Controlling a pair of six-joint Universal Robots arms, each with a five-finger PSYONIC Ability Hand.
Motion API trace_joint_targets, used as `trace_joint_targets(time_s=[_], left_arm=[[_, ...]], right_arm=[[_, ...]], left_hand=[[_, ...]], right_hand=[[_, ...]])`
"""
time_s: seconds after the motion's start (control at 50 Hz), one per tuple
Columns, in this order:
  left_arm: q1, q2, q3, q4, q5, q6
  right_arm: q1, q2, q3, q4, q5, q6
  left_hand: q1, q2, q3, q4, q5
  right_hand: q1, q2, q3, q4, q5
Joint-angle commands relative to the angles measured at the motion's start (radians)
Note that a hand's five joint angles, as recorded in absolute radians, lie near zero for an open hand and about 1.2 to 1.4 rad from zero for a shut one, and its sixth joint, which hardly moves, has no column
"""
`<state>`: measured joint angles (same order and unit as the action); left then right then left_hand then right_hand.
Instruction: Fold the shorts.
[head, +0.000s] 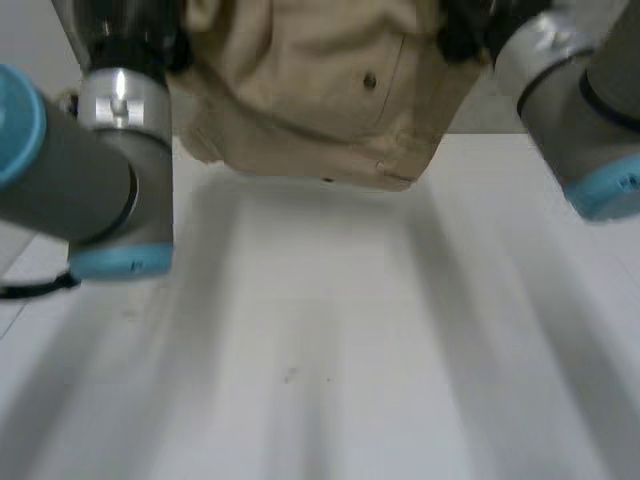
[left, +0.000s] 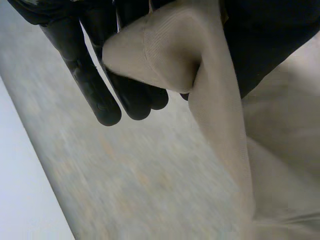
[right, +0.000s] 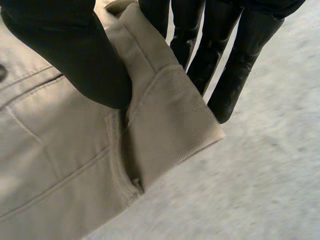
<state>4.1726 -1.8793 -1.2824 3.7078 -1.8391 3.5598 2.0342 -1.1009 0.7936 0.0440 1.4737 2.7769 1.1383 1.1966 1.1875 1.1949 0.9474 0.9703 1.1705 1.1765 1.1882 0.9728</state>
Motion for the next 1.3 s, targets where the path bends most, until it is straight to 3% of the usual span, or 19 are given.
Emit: trace_joint_targets(time_s=[0.02, 0.14, 0.22, 0.24, 0.44, 0.58, 0.74, 0.94, 1.0, 1.08, 1.12, 1.16, 1.3], left_arm=[[-0.002, 0.068, -0.384, -0.049, 0.001, -0.12], [-0.005, 0.068, -0.583, -0.115, 0.001, -0.232], [-0.003, 0.069, -0.659, -0.206, 0.004, -0.292], [0.001, 0.072, -0.675, -0.245, 0.003, -0.309], [0.012, 0.23, -0.669, -0.407, 0.001, -0.311], [-0.005, 0.293, -0.598, -0.399, 0.011, -0.309], [-0.085, 0.131, -0.433, -0.361, 0.021, -0.263], [-0.048, -0.107, -0.301, -0.361, 0.032, -0.006], [-0.017, -0.144, -0.287, -0.358, 0.057, 0.016], [0.009, -0.188, -0.25, -0.364, 0.133, 0.021], [0.014, -0.196, -0.23, -0.365, 0.153, 0.021], [0.014, -0.195, -0.224, -0.364, 0.15, 0.019], [0.024, -0.086, -0.218, -0.365, 0.152, 0.019]], right_arm=[[0.009, -0.083, 0.427, 0.086, -0.087, -0.181], [0.015, -0.086, 0.703, 0.082, -0.087, -0.284], [0.015, -0.08, 0.829, 0.057, -0.085, -0.33], [0.017, -0.08, 0.864, 0.034, -0.085, -0.339], [0.014, -0.18, 1.004, -0.107, -0.087, -0.33], [0.026, -0.321, 1.102, -0.242, -0.105, -0.33], [0.037, -0.482, 1.191, -0.412, -0.145, -0.341], [0.021, -0.635, 1.242, -0.51, -0.19, -0.329], [0.02, -0.657, 1.25, -0.516, -0.211, -0.329], [0.02, -0.671, 1.26, -0.518, -0.23, -0.329], [0.02, -0.668, 1.253, -0.516, -0.219, -0.329], [0.02, -0.662, 1.244, -0.509, -0.217, -0.33], [0.017, -0.631, 1.167, -0.458, -0.214, -0.335]], left_hand=[[0.258, 0.2, 0.209, 0.201, 0.274], [0.141, 0.083, 0.092, 0.084, 0.157], [-0.061, -0.119, -0.11, -0.118, -0.045], [-0.216, -0.274, -0.265, -0.272, -0.199], [-0.848, -0.906, -0.897, -0.904, -0.832], [-0.922, -0.98, -0.971, -0.978, -0.906], [-0.913, -0.971, -0.962, -0.97, -0.897], [-0.916, -0.974, -0.965, -0.973, -0.9], [-0.901, -0.96, -0.951, -0.958, -0.885], [-0.591, -0.65, -0.64, -0.648, -0.575], [-0.008, -0.067, -0.058, -0.065, 0.008], [0.257, 0.198, 0.208, 0.2, 0.273], [0.258, 0.2, 0.209, 0.201, 0.274]], right_hand=[[0.426, 0.226, 0.22, 0.208, 0.249], [0.426, 0.226, 0.22, 0.208, 0.249], [0.426, 0.226, 0.22, 0.208, 0.249], [0.426, 0.226, 0.22, 0.208, 0.249], [0.426, 0.226, 0.22, 0.208, 0.249], [0.426, 0.226, 0.22, 0.208, 0.249], [0.426, 0.226, 0.22, 0.208, 0.249], [0.426, 0.226, 0.22, 0.208, 0.249], [0.426, 0.226, 0.22, 0.208, 0.249], [0.426, 0.226, 0.22, 0.208, 0.249], [0.426, 0.226, 0.22, 0.208, 0.249], [0.426, 0.226, 0.22, 0.208, 0.249], [0.426, 0.226, 0.22, 0.208, 0.249]])
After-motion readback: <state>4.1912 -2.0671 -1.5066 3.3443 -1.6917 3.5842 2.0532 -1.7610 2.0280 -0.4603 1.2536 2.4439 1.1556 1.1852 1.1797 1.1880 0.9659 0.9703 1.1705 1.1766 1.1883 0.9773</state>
